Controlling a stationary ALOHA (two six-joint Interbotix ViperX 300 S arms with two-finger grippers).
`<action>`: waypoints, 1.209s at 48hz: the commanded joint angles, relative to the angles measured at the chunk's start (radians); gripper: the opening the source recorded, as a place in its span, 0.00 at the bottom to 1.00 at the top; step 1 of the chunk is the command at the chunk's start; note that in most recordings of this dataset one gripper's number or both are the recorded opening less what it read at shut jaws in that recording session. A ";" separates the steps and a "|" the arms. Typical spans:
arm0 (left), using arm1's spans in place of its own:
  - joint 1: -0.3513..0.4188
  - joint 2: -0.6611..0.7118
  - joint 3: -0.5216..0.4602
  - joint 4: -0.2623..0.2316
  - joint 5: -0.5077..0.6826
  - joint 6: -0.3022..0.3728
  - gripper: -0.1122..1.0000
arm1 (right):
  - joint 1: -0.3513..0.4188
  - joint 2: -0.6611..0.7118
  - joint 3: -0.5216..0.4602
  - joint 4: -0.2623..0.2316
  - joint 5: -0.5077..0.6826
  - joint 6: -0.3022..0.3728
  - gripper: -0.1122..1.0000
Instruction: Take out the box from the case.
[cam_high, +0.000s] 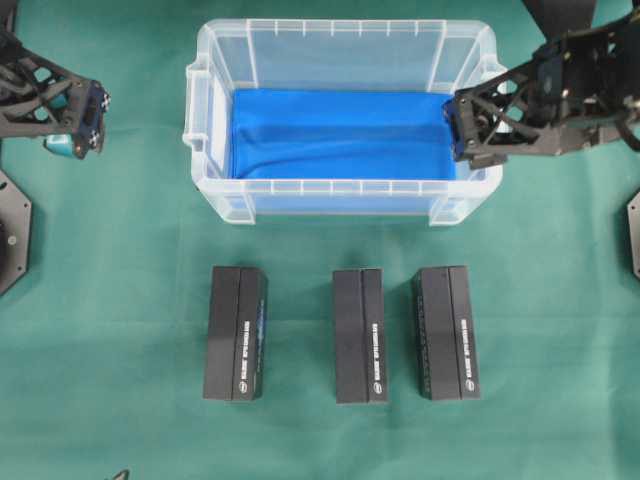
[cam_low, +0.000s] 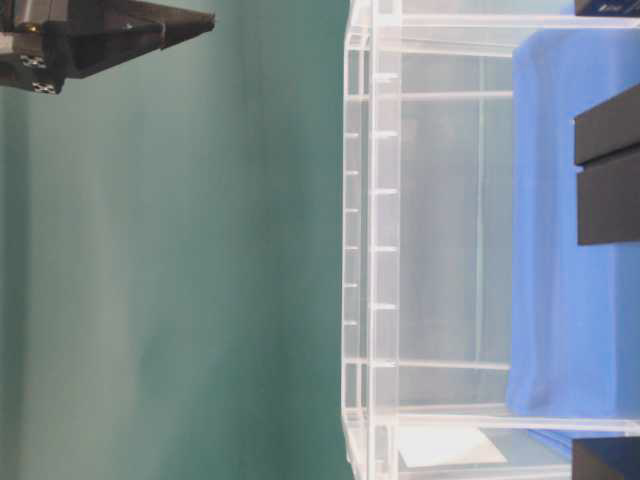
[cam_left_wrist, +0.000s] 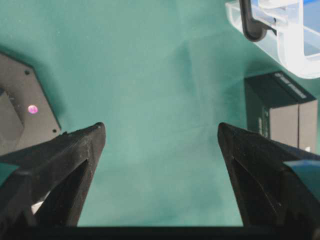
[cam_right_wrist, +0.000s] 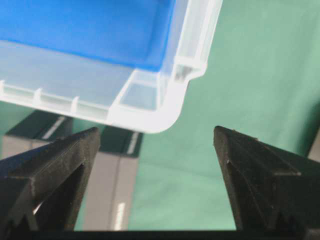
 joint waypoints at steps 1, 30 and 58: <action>-0.003 -0.009 -0.011 0.002 -0.005 0.003 0.97 | -0.002 -0.043 0.011 -0.018 0.000 -0.037 0.90; -0.005 -0.189 0.091 0.015 -0.216 0.071 0.97 | -0.002 -0.476 0.345 -0.118 -0.025 -0.196 0.80; -0.032 -0.241 0.110 0.015 -0.288 0.284 0.97 | -0.002 -0.502 0.419 -0.106 -0.011 -0.569 0.43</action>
